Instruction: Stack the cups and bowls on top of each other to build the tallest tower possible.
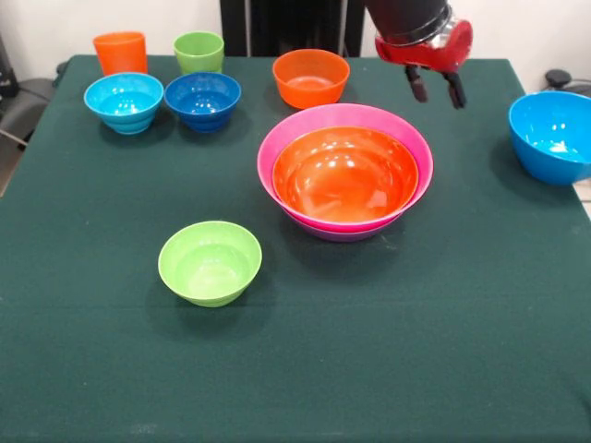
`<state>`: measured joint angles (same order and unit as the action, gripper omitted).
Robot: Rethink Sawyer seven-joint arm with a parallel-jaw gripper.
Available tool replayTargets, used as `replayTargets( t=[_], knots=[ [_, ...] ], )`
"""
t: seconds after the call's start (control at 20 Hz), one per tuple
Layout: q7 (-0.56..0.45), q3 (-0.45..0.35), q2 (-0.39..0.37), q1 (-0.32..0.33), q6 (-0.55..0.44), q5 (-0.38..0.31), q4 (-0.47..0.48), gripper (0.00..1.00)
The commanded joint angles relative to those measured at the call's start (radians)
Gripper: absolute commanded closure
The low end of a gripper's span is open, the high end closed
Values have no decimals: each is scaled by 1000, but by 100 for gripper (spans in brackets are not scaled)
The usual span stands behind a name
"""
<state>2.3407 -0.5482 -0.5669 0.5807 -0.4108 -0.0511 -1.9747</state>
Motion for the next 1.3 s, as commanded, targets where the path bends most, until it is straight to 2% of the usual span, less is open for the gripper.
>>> replayTargets(
  t=[0.05, 0.2, 0.35, 0.4, 0.5, 0.8, 1.1, 1.3],
  knots=[
    [-139, -73, -6, -160, -71, -148, -13, 0],
    [-113, 96, 14, -319, -129, -265, 131, 0],
    [-62, 235, 62, -466, -138, -376, 270, 0],
    [-50, 250, 85, -485, -137, -383, 294, 0],
    [-27, 259, 116, -503, -104, -380, 303, 0],
    [-29, 212, 201, -481, -57, -327, 328, 0],
    [-36, 207, 218, -477, -47, -328, 340, 0],
    [-18, 258, 215, -531, -77, -346, 391, 0]
  ],
)
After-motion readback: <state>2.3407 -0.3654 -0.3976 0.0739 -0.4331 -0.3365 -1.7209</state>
